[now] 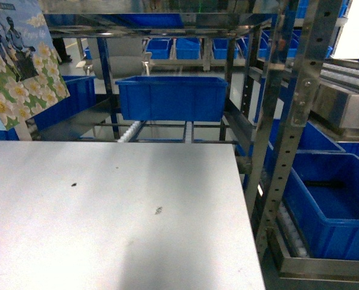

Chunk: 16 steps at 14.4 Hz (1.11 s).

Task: Move flower gift bag to table near conveyor

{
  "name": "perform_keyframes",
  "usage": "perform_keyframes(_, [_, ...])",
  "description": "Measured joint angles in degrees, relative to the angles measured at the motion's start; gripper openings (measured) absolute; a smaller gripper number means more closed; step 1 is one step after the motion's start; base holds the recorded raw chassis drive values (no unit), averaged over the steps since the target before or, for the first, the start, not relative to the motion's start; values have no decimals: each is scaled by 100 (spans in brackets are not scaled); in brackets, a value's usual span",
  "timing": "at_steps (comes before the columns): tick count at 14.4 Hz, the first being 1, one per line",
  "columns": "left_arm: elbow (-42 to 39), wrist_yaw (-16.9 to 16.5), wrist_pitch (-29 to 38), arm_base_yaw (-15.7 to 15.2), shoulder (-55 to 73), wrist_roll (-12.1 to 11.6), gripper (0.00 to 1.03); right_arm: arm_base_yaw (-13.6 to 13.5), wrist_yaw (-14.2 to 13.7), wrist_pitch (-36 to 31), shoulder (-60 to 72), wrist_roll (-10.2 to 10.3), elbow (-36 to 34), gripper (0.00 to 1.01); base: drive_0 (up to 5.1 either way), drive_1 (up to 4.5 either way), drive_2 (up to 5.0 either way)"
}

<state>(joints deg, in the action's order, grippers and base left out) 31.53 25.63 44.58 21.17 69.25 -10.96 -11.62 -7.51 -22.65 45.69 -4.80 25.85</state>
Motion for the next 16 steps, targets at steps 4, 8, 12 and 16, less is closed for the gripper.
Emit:
perform_keyframes(4, [0,-9,-4,0,0,-2,2,0,2,-7,0,0,0,2,-496,221,264])
perform_keyframes(8, [0,-9,0,2,0,0,2,0,2,7,9,0,0,2,-485,158,335])
perform_keyframes(12, [0,-9,-4,0,0,0,2,0,2,7,-4,0,0,2,-493,152,325])
perform_keyframes(16, [0,-7,-2,0,0,0,2,0,2,-7,4,0,0,2,-495,149,325])
